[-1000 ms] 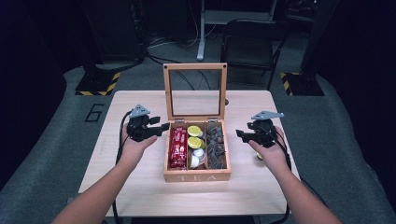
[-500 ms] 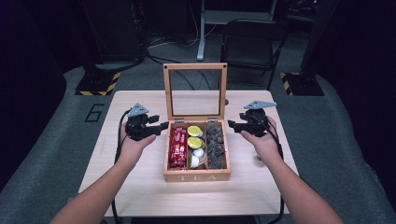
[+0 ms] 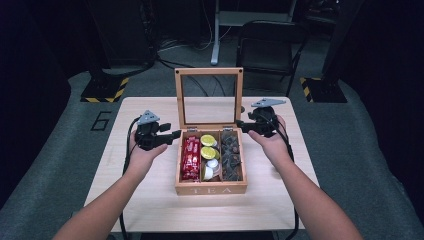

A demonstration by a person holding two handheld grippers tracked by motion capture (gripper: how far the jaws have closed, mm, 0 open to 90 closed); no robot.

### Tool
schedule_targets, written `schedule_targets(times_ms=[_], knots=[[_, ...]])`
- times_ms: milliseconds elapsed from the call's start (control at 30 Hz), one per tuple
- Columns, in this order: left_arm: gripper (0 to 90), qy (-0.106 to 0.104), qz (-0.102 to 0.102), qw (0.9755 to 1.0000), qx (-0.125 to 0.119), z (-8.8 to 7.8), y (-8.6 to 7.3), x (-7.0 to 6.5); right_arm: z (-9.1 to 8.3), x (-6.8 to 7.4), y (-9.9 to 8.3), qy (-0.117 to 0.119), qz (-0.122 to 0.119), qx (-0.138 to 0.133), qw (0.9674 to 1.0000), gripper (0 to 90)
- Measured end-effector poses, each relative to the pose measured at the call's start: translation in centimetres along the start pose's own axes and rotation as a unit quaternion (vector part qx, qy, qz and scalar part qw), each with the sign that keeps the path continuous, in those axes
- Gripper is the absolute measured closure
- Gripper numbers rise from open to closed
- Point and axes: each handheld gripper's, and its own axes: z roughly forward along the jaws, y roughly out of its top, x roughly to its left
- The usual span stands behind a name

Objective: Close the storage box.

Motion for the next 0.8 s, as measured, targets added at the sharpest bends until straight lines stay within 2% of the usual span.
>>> schedule_targets(times_ms=[100,267,433,800], knots=[[44.3,0.002,-0.001,1.0,-0.003,-0.1,0.1,0.0,0.6,-0.1,0.4,-0.002,0.016,0.0,0.9999,39.9],[44.3,0.0,0.002,1.0,-0.001,-0.1,0.2,-0.1,1.5,-0.6,0.8,-0.006,0.026,0.0,0.9996,39.8],[44.3,-0.007,0.004,1.0,-0.001,0.1,0.1,-0.5,2.6,-0.9,0.8,-0.013,0.029,0.01,0.9994,39.7],[44.3,-0.011,0.01,0.9999,0.003,0.1,0.1,-0.9,4.2,-1.3,1.8,-0.026,0.034,0.015,0.999,39.0]])
